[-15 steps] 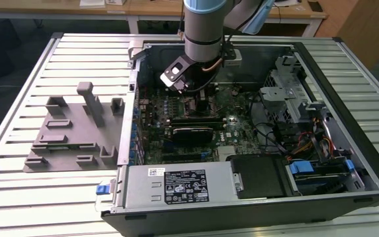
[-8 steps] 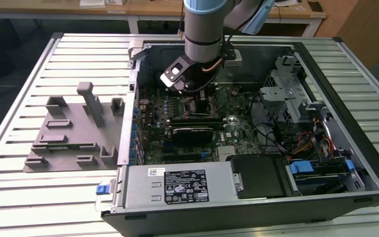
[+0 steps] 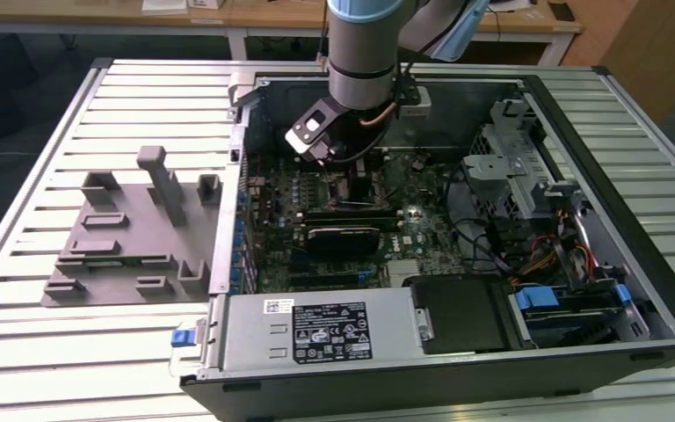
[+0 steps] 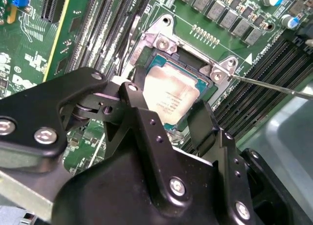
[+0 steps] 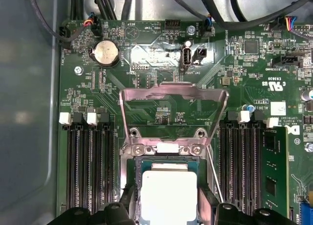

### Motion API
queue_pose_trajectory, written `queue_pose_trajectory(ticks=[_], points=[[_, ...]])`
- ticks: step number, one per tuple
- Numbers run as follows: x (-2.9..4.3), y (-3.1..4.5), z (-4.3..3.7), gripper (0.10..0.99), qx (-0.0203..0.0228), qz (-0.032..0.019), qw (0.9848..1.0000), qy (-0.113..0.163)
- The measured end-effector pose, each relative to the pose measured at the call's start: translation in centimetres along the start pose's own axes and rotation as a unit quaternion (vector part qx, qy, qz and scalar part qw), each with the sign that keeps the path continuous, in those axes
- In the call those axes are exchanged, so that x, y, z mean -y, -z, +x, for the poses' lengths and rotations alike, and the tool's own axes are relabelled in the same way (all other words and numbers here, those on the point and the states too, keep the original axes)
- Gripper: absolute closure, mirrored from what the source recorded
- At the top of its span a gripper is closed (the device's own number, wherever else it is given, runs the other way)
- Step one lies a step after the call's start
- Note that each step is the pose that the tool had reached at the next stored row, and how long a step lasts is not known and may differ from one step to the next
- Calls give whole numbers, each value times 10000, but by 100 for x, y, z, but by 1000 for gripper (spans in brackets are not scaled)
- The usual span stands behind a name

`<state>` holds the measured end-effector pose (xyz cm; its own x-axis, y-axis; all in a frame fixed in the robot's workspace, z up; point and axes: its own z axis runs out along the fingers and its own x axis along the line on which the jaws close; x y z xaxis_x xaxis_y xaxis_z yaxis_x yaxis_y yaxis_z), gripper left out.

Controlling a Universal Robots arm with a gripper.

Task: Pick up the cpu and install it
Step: 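Place the cpu into insertion slot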

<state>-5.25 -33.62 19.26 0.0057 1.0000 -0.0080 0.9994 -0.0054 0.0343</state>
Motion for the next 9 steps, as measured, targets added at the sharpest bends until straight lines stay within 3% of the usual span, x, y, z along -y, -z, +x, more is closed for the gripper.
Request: queue_pose_trajectory(ticks=[8,9], points=[[0,9,-1,482,3,2,10000,0],[0,9,-1,545,2,1,10000,0]])
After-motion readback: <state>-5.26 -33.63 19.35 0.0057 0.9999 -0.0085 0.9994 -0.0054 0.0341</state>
